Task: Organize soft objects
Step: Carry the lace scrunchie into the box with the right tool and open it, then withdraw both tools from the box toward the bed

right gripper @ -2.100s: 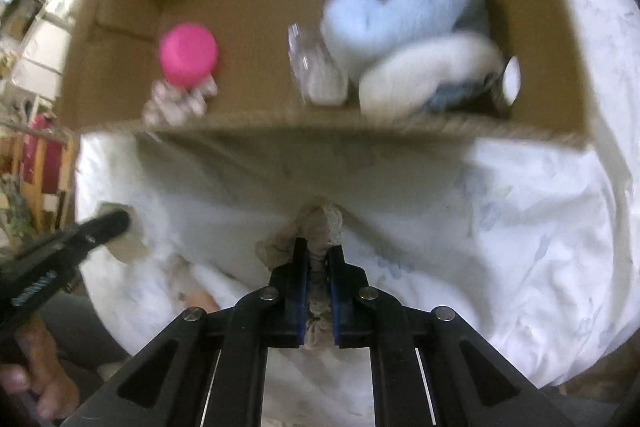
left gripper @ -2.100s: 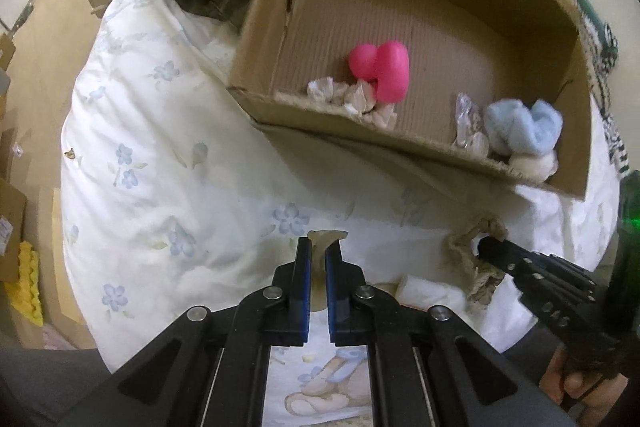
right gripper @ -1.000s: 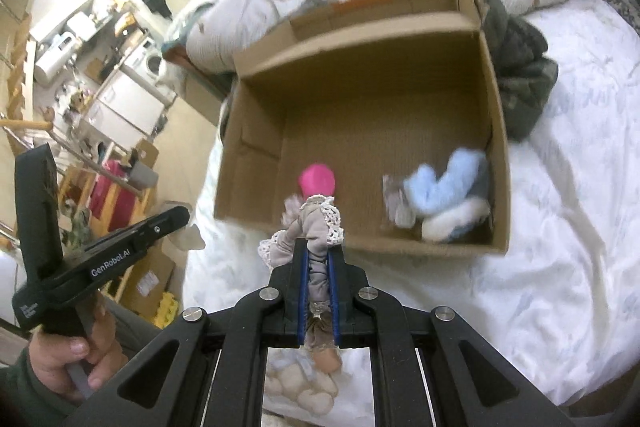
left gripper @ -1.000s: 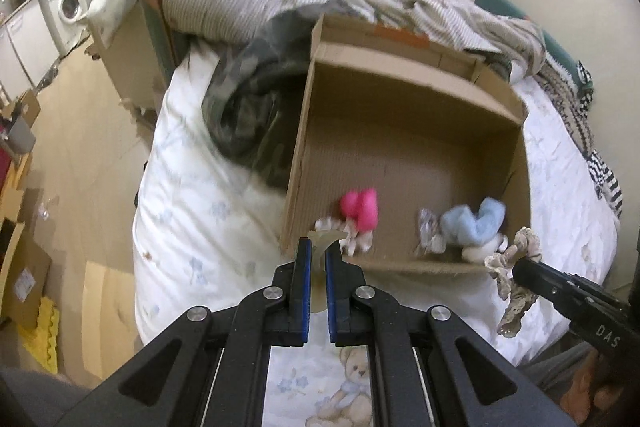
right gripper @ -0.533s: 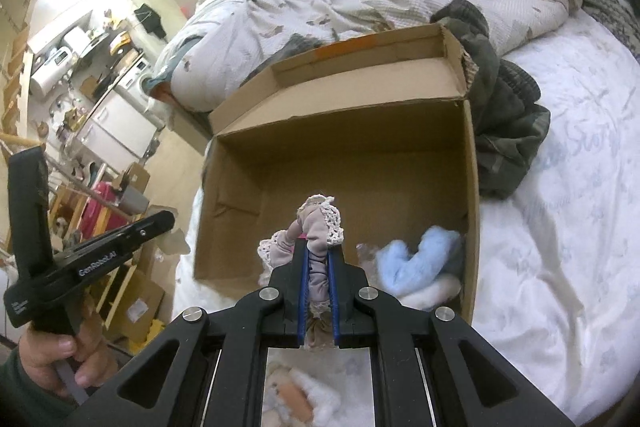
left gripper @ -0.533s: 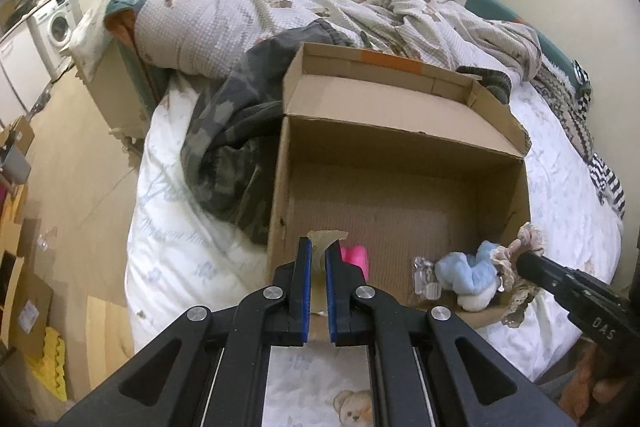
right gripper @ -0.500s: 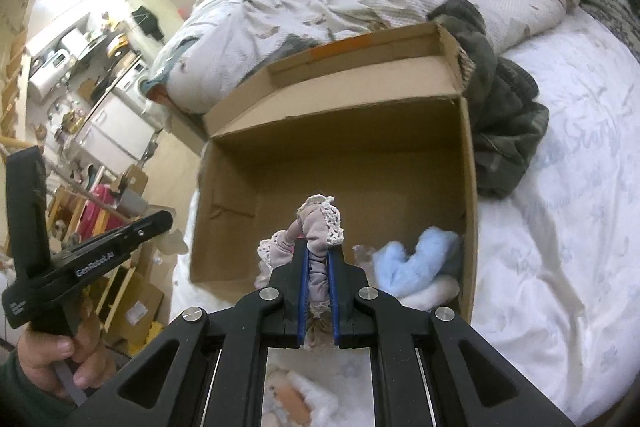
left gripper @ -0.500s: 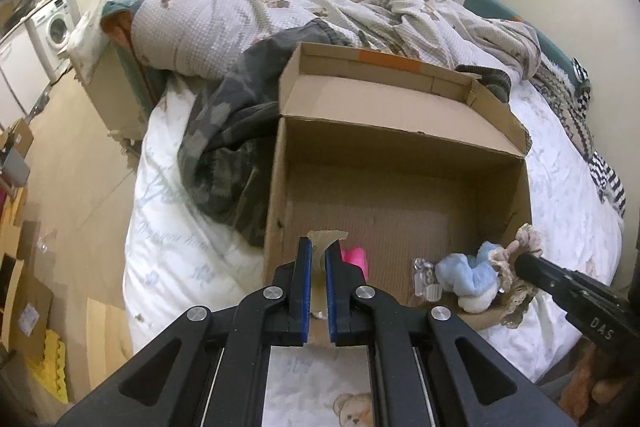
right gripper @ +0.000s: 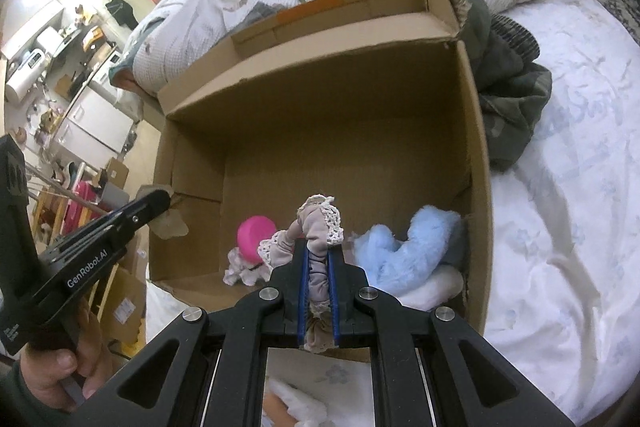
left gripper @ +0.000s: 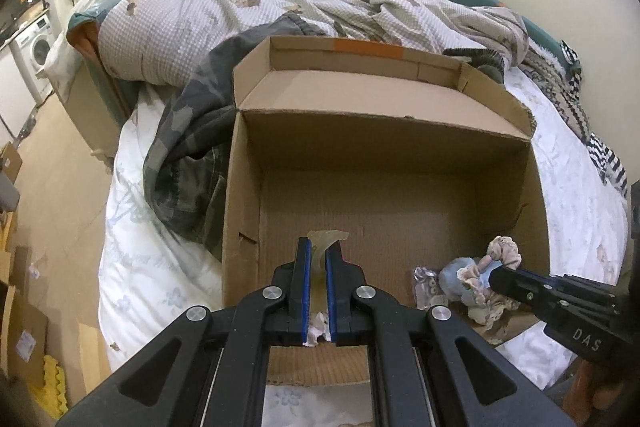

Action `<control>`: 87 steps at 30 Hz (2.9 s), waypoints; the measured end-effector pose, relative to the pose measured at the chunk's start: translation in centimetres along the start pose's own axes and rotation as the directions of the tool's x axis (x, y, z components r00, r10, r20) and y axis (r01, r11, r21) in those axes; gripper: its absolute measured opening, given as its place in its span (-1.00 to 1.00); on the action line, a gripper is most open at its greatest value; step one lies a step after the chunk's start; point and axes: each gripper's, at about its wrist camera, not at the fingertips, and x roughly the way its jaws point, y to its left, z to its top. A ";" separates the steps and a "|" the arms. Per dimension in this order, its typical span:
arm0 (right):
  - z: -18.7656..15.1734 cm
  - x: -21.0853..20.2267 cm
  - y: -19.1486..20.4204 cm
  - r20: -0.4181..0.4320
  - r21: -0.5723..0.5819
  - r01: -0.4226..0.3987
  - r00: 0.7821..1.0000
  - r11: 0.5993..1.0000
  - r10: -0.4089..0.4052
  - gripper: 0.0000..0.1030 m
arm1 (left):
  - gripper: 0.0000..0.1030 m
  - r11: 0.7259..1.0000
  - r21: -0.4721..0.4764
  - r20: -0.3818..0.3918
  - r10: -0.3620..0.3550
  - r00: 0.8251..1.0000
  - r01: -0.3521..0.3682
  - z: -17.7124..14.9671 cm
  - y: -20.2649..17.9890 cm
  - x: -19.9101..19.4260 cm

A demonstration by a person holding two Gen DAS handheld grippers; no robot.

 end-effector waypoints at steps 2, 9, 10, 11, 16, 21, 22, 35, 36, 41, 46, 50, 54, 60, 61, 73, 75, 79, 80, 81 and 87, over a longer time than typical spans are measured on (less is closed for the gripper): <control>-0.1 0.4 0.1 -0.010 -0.003 0.008 1.000 1.000 -0.008 -0.79 | -0.86 1.000 -0.008 -0.012 0.010 1.000 -0.010 -0.1 0.1 0.4; -0.1 1.7 0.3 -0.052 -0.004 0.033 0.998 0.999 -0.033 -0.79 | -0.86 0.999 -0.026 -0.057 0.017 0.998 -0.018 -0.8 0.5 2.0; -0.1 1.8 0.3 -0.055 -0.004 0.035 0.998 0.999 -0.035 -0.79 | -0.86 0.999 -0.030 -0.062 0.016 0.998 -0.018 -0.8 0.5 2.1; -0.1 1.8 0.2 -0.057 -0.004 0.036 0.998 0.999 -0.036 -0.79 | -0.86 0.999 -0.033 -0.065 0.015 0.998 -0.017 -0.8 0.5 2.2; -0.2 2.1 0.1 -0.067 -0.004 0.045 0.997 0.999 -0.045 -0.79 | -0.86 1.000 -0.026 -0.061 0.010 0.998 -0.011 -1.0 0.1 2.1; -0.1 2.4 0.2 -0.076 -0.007 0.049 0.996 0.999 -0.050 -0.79 | -0.79 1.000 -0.011 -0.057 0.015 0.998 -0.016 -1.1 -0.1 2.1; 0.0 2.5 0.3 -0.076 -0.008 0.051 0.996 0.999 -0.051 -0.79 | -0.76 1.000 -0.012 -0.058 0.015 0.998 -0.015 -1.1 -0.1 2.1; -0.1 2.3 0.0 -0.071 0.004 0.047 0.996 0.999 -0.047 -0.78 | -0.10 1.000 -0.010 -0.050 0.020 0.999 -0.021 -1.2 -0.4 1.8; -0.1 2.3 0.0 -0.069 0.007 0.043 0.997 0.999 -0.043 -0.78 | -0.08 1.000 -0.007 -0.045 0.020 0.999 -0.020 -1.2 -0.4 1.7; 0.0 1.9 -0.3 -0.058 0.024 0.016 0.998 1.000 -0.015 -0.65 | 0.05 0.999 0.001 -0.040 0.034 0.999 -0.034 -1.1 -0.6 1.5; 0.2 0.9 -0.3 -0.012 0.049 -0.003 1.000 0.999 0.004 0.52 | 0.07 0.999 -0.004 -0.036 0.040 0.999 -0.040 -1.0 -0.5 1.2; 0.4 0.3 -0.2 0.019 0.050 -0.006 1.000 0.999 0.005 0.54 | 0.07 0.999 -0.004 -0.028 0.037 0.999 -0.038 -1.0 -0.5 1.1; 0.4 0.6 -0.3 0.001 0.061 -0.004 1.000 0.998 0.004 0.54 | 0.07 0.999 0.003 -0.027 0.043 0.999 -0.043 -1.0 -0.6 1.0; 0.4 0.7 -0.1 0.003 0.064 -0.005 1.000 0.998 0.005 0.54 | 0.07 0.999 0.002 -0.013 0.049 0.999 -0.049 -1.1 -0.6 0.5; 0.4 0.7 0.0 0.001 0.062 -0.006 1.000 0.998 0.006 0.54 | 0.07 0.999 0.002 -0.011 0.049 0.999 -0.049 -1.1 -0.6 0.4; -0.2 0.3 0.4 0.012 0.066 0.009 1.000 0.998 -0.010 0.54 | 0.08 0.997 -0.027 0.007 0.069 0.998 -0.069 -2.0 0.6 -1.7; -0.4 0.1 0.3 0.014 0.073 0.014 1.000 0.997 -0.015 0.54 | 0.08 0.997 -0.034 0.008 0.073 0.997 -0.073 -2.1 0.8 -2.0; -0.8 -0.4 0.2 0.017 0.080 0.018 1.000 0.997 -0.020 0.54 | 0.08 0.996 -0.044 0.014 0.078 0.997 -0.077 -2.4 1.2 -2.7; -0.9 -0.5 0.2 0.017 0.080 0.019 1.000 0.997 -0.021 0.54 | 0.08 0.996 -0.045 0.015 0.080 0.997 -0.080 -2.5 1.3 -2.9; -1.1 -0.6 0.2 0.018 0.080 0.021 1.000 0.997 -0.022 0.54 | 0.08 0.996 -0.046 0.016 0.083 0.996 -0.082 -2.6 1.4 -3.1; -2.1 -1.5 0.3 0.012 0.079 0.028 0.999 0.996 -0.029 0.54 | 0.08 0.993 -0.072 0.003 0.090 0.996 -0.090 -3.9 2.1 -4.1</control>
